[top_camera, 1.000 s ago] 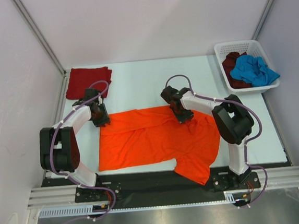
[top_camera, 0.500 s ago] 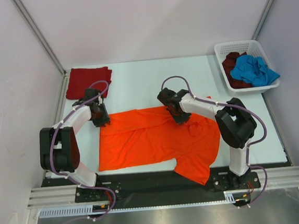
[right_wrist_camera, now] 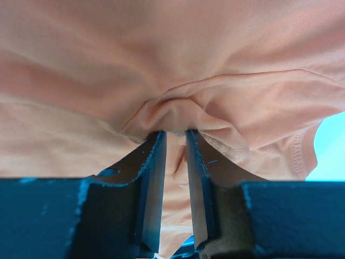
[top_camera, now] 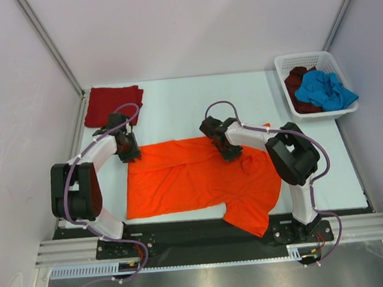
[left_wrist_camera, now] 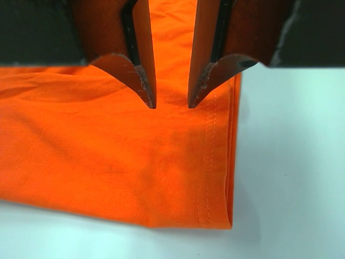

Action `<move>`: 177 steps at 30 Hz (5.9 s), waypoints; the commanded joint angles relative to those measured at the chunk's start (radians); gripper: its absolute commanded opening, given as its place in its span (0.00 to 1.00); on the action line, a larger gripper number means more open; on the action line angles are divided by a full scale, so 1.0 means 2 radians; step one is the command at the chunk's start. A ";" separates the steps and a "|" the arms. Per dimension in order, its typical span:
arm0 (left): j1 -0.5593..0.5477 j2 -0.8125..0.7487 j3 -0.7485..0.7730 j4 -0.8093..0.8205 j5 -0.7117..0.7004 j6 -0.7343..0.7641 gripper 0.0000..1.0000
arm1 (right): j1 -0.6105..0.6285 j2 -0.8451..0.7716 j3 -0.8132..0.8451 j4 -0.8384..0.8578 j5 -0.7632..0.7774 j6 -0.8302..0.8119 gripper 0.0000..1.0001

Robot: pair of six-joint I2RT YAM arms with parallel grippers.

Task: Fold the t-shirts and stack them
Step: Fold the tshirt

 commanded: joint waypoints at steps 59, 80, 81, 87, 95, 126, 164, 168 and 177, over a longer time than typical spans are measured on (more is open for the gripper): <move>-0.003 -0.015 0.000 0.010 0.011 0.008 0.36 | -0.222 -0.149 -0.003 0.024 -0.226 0.104 0.50; -0.002 0.039 0.040 0.009 0.018 0.001 0.34 | -0.252 0.074 0.156 0.050 -0.157 0.060 0.19; -0.001 0.045 0.043 0.006 0.019 0.000 0.34 | -0.255 0.074 0.158 0.044 -0.150 0.061 0.13; 0.001 0.067 0.046 0.012 0.014 -0.007 0.33 | -0.269 0.041 0.152 0.039 -0.085 0.054 0.00; 0.002 0.067 0.044 0.016 0.008 -0.005 0.33 | -0.278 0.018 0.139 0.022 -0.057 0.068 0.00; 0.000 0.014 0.018 0.006 0.024 -0.001 0.34 | -0.186 -0.245 -0.228 0.108 -0.277 0.229 0.12; 0.000 0.009 0.006 0.009 0.018 0.003 0.34 | -0.153 -0.172 -0.239 0.138 -0.250 0.265 0.28; 0.000 0.008 0.006 0.010 0.018 0.003 0.34 | -0.149 -0.171 -0.229 0.132 -0.245 0.265 0.22; 0.000 0.011 0.001 0.016 0.020 0.002 0.34 | -0.146 -0.178 -0.203 0.100 -0.222 0.252 0.01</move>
